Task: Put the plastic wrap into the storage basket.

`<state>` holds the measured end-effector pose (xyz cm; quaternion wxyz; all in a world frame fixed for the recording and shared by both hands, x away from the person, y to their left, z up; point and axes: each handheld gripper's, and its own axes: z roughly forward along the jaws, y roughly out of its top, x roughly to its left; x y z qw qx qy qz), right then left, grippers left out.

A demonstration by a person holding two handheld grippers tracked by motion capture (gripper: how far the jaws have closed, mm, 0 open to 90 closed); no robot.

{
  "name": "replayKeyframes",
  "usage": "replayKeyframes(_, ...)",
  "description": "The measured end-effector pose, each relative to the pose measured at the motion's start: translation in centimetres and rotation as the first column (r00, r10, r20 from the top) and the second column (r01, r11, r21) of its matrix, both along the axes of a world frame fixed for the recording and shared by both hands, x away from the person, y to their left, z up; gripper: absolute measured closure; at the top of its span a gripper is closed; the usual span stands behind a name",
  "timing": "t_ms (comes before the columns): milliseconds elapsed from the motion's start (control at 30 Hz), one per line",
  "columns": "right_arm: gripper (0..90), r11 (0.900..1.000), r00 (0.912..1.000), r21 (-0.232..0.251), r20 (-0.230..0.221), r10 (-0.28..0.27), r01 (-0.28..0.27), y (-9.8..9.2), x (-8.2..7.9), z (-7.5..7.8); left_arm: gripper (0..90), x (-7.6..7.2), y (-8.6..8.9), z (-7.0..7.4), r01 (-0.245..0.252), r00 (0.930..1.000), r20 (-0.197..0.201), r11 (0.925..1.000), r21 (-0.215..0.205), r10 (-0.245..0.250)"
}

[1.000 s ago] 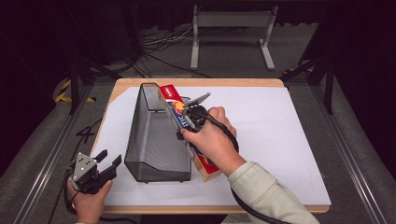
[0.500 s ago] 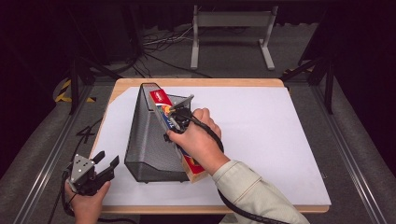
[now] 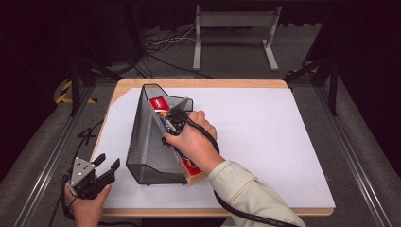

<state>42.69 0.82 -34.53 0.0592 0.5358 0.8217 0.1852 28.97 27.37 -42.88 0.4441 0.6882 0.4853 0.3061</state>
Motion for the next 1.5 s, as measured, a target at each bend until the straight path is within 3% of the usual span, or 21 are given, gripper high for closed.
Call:
replayKeyframes(100, 39.4, 1.000, 0.9996, -0.028, -0.029, 0.006, -0.007, 0.3, 0.3, -0.4, 43.6, 0.1, -0.1, 0.0, 0.006, 1.0000, 0.001, 1.0000, 0.002, -0.006)
replayKeyframes(267, 38.0, 0.999, 0.9967, -0.024, -0.080, 0.018, -0.020, 0.1, 0.9, -0.9, 43.6, 0.3, -0.2, -0.1, 0.009, 1.0000, -0.003, 1.0000, 0.001, -0.009)
replayKeyframes(333, 35.6, 0.999, 0.9980, -0.012, -0.053, 0.035, -0.036, -0.2, 0.9, -0.8, 43.6, 0.3, -0.2, -0.1, 0.013, 0.9999, -0.003, 0.9999, 0.003, -0.013)
replayKeyframes(467, 22.6, 0.995, 0.9934, 0.055, 0.089, 0.072, -0.077, -0.8, 0.5, 0.3, 43.6, 0.3, -0.2, -0.1, 0.008, 1.0000, -0.005, 1.0000, 0.000, -0.008)
replayKeyframes(600, 22.5, 0.991, 0.9848, 0.063, 0.138, 0.106, -0.115, -1.9, -0.1, 1.2, 43.5, 0.3, -0.2, -0.1, 0.012, 0.9999, -0.004, 0.9999, 0.004, -0.012)
replayKeyframes(800, 19.8, 0.974, 0.9503, 0.131, 0.275, 0.146, -0.187, -6.2, -1.5, 3.2, 43.6, -0.1, 0.1, -0.2, 0.003, 1.0000, -0.008, 1.0000, 0.007, -0.003)
replayKeyframes(867, 18.9, 0.967, 0.9352, 0.140, 0.316, 0.160, -0.212, -8.1, -2.0, 3.7, 43.5, -0.5, 0.2, -0.1, 0.001, 1.0000, -0.001, 1.0000, 0.000, -0.001)
replayKeyframes(967, 18.9, 0.965, 0.9185, 0.151, 0.367, 0.147, -0.214, -11.7, -2.9, 4.3, 43.2, -0.8, 0.3, -0.1, 0.002, 1.0000, 0.001, 1.0000, -0.002, -0.002)
replayKeyframes(1000, 19.1, 0.966, 0.9177, 0.162, 0.375, 0.130, -0.203, -12.9, -3.2, 4.4, 43.2, -0.7, 0.4, -0.1, 0.001, 1.0000, -0.001, 1.0000, -0.004, -0.001)
replayKeyframes(1100, 19.2, 0.967, 0.8955, 0.164, 0.432, 0.108, -0.195, -16.7, -4.1, 4.7, 43.0, -0.6, 0.3, -0.1, 0.002, 1.0000, -0.007, 1.0000, -0.003, -0.002)
replayKeyframes(1133, 19.2, 0.967, 0.8870, 0.163, 0.450, 0.103, -0.195, -17.8, -4.4, 4.7, 43.0, -0.7, 0.2, 0.0, 0.004, 1.0000, -0.007, 1.0000, 0.001, -0.004)
replayKeyframes(1200, 19.3, 0.965, 0.8794, 0.167, 0.465, 0.103, -0.202, -20.4, -4.9, 4.3, 42.8, -0.7, 0.0, 0.1, 0.010, 0.9999, -0.001, 0.9999, 0.010, -0.010)
replayKeyframes(1333, 20.1, 0.965, 0.8698, 0.198, 0.491, 0.053, -0.170, -24.9, -5.7, 3.1, 42.7, -0.8, -0.2, 0.1, 0.011, 0.9999, -0.001, 0.9998, 0.017, -0.011)
replayKeyframes(1400, 20.1, 0.968, 0.8543, 0.187, 0.518, 0.049, -0.169, -26.6, -6.2, 2.4, 42.6, -0.7, -0.2, 0.1, 0.011, 0.9999, -0.002, 0.9998, 0.014, -0.011)
replayKeyframes(1500, 20.0, 0.969, 0.8384, 0.181, 0.543, 0.044, -0.168, -28.7, -7.0, 1.3, 42.5, -0.8, -0.1, 0.1, 0.016, 0.9999, -0.004, 0.9998, 0.011, -0.016)
